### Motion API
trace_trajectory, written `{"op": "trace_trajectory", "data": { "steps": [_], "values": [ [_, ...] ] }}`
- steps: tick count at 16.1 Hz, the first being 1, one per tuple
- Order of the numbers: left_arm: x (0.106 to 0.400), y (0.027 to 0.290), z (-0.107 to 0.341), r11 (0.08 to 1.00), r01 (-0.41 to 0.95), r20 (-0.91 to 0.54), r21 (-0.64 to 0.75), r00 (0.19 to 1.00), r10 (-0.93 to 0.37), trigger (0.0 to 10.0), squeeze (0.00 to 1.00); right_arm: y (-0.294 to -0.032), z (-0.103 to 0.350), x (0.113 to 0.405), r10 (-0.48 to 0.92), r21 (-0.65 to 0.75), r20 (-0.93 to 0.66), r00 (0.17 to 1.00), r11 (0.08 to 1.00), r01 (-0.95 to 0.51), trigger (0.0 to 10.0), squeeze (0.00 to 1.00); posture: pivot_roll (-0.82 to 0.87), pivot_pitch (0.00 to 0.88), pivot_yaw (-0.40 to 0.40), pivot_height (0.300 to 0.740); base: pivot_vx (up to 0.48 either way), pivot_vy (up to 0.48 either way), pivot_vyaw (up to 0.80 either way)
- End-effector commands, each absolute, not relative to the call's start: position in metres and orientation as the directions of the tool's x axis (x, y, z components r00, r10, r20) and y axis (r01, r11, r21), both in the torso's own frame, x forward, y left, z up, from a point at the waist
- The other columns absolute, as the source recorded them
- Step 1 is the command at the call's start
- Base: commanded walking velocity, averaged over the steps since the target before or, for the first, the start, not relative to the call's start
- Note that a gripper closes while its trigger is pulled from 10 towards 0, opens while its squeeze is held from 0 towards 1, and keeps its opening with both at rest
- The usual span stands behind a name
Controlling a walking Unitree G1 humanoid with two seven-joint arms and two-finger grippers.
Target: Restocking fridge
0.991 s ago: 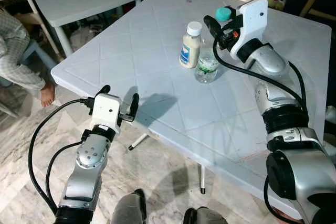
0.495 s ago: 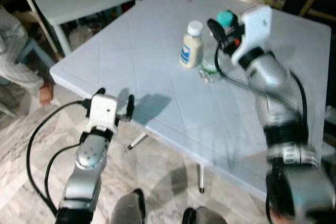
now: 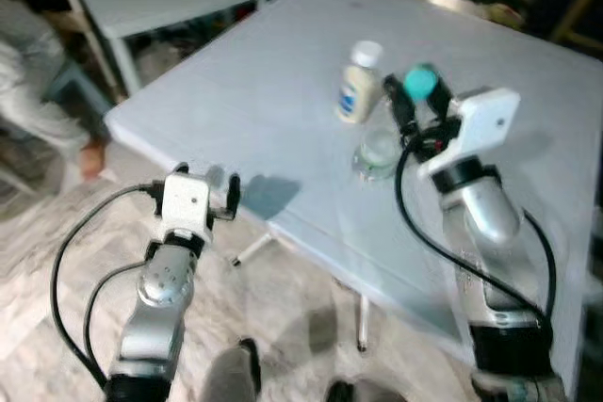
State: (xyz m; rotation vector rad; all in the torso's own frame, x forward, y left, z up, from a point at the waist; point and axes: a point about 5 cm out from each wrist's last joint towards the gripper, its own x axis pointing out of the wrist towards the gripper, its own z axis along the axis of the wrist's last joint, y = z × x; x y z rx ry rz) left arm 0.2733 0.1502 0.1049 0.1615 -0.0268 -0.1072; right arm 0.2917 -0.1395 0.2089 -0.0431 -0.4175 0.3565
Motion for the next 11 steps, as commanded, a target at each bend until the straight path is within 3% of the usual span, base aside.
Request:
{"op": "trace_trajectory", "data": {
  "steps": [1, 5, 11],
  "values": [
    [0.275, 0.155, 0.104, 0.984, 0.074, 0.015, 0.164, 0.997, -0.078, 10.0, 0.00, -0.128, 0.199, 0.287, 0.386, -0.081, 0.341, 0.857, 0.921, -0.382, 10.0, 0.00, 0.08, 0.062, -0.022, 0.740, 0.000, 0.458, 0.80],
    [0.276, 0.157, 0.104, 0.984, 0.060, 0.021, 0.165, 0.998, -0.064, 10.0, 0.00, -0.125, 0.190, 0.282, 0.405, -0.087, 0.308, 0.861, 0.913, -0.399, 10.0, 0.00, 0.08, 0.058, -0.033, 0.740, 0.000, 0.427, 0.80],
    [0.268, 0.158, 0.093, 0.983, 0.044, 0.010, 0.180, 0.999, -0.046, 10.0, 0.00, -0.127, 0.170, 0.275, 0.409, -0.063, 0.251, 0.877, 0.911, -0.407, 10.0, 0.00, 0.09, 0.016, -0.038, 0.740, 0.000, 0.000, 0.80]
  ]
}}
